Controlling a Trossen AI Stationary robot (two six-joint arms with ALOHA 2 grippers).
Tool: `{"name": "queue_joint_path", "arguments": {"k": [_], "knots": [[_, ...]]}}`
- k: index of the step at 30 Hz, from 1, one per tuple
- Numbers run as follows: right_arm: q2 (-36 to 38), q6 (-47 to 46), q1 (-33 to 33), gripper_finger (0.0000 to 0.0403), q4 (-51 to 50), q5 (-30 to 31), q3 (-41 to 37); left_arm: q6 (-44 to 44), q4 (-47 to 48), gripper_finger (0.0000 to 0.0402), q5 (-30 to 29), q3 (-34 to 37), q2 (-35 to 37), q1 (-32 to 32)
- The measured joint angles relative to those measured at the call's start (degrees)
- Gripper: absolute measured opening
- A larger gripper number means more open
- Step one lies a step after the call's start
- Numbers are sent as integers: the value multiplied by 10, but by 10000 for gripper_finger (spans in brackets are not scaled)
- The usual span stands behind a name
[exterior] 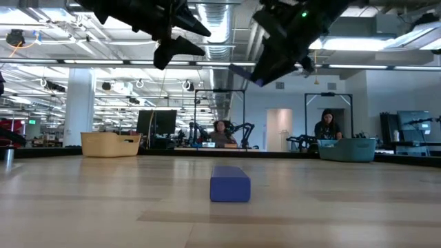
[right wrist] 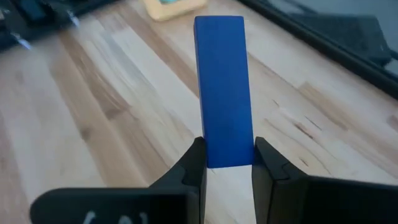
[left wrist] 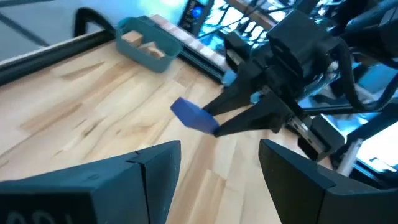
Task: Sort & place blocks by color
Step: Put the top blue block into the orange bin
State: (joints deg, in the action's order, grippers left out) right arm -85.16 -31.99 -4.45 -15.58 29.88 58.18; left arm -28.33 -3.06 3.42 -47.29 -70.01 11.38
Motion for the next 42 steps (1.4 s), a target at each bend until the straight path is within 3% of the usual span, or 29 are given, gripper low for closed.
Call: {"name": "queue_joint_path", "arguments": {"k": [10,22,34,42], "knots": [[21,20,-40,76,28,63,-6,-39,-73,208,48,-1,-53,0],[21,58,-56,76,83,91,-3,-77,-80,208,39,0,-47,15],[20,146,-48,76,160,113,-3,-118,-81,208,66,-23,-47,18],[14,285,-47,76,245,143,-3,-129,-51,208,47,-67,-47,23]]}}
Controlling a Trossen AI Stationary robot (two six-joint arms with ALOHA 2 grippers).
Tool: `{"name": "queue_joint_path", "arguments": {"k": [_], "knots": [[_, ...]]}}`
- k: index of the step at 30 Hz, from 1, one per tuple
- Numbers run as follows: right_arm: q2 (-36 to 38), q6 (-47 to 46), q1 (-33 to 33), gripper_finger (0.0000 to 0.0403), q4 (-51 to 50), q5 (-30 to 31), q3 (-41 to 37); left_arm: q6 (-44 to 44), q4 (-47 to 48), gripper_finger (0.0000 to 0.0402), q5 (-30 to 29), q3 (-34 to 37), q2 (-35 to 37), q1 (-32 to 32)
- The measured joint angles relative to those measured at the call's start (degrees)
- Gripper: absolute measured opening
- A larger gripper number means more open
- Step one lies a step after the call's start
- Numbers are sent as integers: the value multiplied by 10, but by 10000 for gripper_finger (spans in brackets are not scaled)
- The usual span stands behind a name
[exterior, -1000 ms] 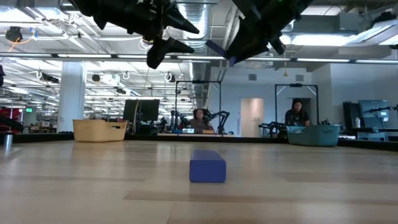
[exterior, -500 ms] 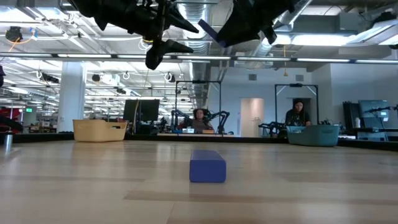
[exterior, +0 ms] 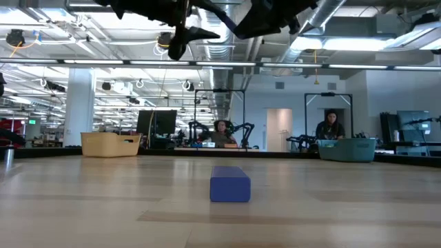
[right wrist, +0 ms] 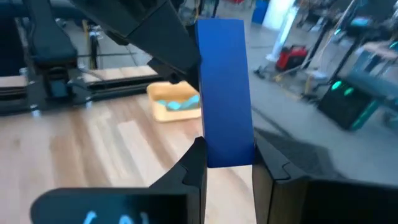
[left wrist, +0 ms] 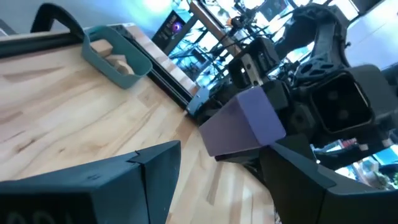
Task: Sort & place blocks by color
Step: Put the top blue block into the orange bin
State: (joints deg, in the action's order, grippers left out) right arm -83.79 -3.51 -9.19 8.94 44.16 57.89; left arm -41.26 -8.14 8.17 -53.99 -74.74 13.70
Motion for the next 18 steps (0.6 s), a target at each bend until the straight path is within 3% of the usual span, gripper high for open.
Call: {"name": "queue_joint_path", "arguments": {"k": [6,18], "knots": [[0,40,9,77,35,14,0,1,60,208,-9,-19,22,15],[1,42,34,75,49,7,15,6,70,208,-1,-21,52,38]]}}
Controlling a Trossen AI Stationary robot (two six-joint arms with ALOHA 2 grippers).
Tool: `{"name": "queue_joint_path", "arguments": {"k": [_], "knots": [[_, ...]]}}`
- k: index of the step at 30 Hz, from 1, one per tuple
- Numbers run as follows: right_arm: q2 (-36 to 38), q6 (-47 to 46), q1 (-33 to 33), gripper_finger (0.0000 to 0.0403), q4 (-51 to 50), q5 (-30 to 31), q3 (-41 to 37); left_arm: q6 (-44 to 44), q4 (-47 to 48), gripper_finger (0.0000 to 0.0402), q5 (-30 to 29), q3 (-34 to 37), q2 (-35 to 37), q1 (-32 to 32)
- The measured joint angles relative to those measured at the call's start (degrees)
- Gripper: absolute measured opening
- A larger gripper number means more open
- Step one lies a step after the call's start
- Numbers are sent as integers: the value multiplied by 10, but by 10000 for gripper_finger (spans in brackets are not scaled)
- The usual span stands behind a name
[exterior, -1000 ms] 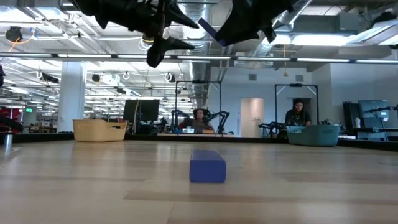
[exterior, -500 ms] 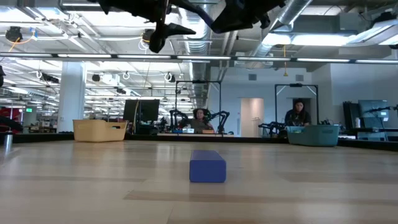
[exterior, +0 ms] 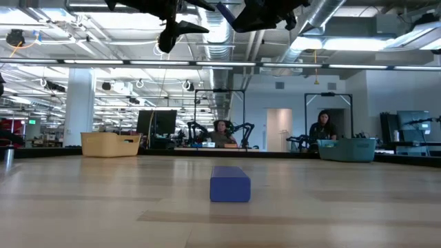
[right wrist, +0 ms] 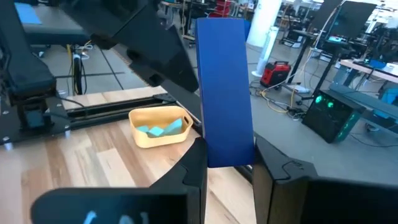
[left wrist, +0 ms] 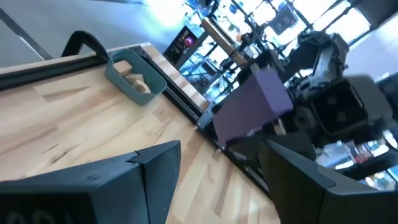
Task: Sort & place blocks by color
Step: Put the top blue block into the orange bin
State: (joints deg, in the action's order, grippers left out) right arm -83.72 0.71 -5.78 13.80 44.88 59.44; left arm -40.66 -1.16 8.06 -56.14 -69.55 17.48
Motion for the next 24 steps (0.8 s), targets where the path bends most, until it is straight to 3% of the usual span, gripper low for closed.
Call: {"name": "queue_joint_path", "arguments": {"k": [11,24], "knots": [[0,14,3,75,1,-39,32,79,-26,208,50,0,19,-2],[-12,30,14,75,-7,-53,67,107,-16,208,21,0,82,-1]]}}
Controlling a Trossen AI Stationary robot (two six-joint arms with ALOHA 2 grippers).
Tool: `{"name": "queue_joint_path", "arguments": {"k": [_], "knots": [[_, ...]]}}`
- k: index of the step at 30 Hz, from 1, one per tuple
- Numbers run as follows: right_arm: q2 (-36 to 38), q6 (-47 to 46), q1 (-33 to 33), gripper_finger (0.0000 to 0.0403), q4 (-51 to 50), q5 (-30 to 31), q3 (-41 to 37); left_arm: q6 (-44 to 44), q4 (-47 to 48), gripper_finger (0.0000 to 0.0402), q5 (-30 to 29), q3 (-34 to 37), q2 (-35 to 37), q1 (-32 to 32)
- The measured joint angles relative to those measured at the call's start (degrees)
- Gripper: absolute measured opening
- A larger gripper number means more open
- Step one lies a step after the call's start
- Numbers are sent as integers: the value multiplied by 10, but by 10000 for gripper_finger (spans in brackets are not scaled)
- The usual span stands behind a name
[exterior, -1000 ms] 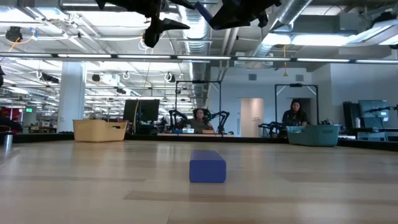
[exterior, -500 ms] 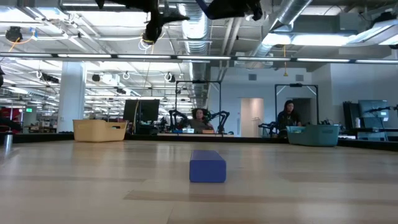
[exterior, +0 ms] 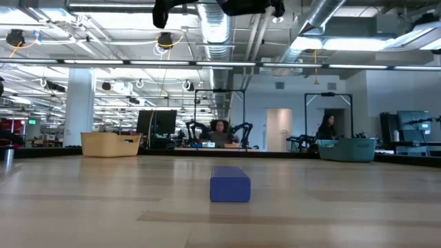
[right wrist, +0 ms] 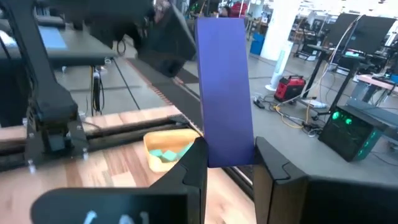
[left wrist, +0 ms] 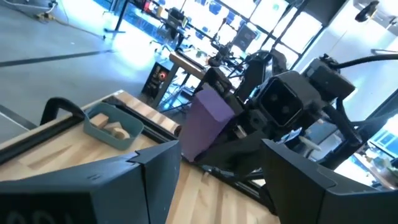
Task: Sort & place blocks by color
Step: Put the top blue block into the orange bin
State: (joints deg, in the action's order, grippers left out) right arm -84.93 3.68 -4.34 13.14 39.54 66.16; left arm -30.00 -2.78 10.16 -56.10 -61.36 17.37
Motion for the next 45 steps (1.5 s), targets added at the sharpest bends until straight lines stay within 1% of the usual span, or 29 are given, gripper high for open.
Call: {"name": "queue_joint_path", "arguments": {"k": [3,7,13,17,20,25,36,40,45], "knots": [[-22,0,0,75,16,-22,23,-1,5,208,-1,0,3,0],[-55,0,-1,75,4,-23,46,-8,21,208,-2,0,8,0],[-87,16,-4,75,4,-21,84,-21,60,208,-13,0,19,-2],[-102,47,-8,75,10,-18,104,-33,88,208,-24,0,16,-13],[-108,63,-9,75,7,2,105,-34,115,208,-30,0,12,-25],[-108,64,-9,75,-9,13,105,-34,130,208,-51,0,13,-35],[-108,88,-9,76,-13,11,105,-44,115,208,-53,0,13,-34],[-108,75,-9,77,-46,23,105,-37,83,208,-54,0,13,-35],[-108,75,-9,76,-58,26,105,-37,56,206,-104,0,13,-35]]}}
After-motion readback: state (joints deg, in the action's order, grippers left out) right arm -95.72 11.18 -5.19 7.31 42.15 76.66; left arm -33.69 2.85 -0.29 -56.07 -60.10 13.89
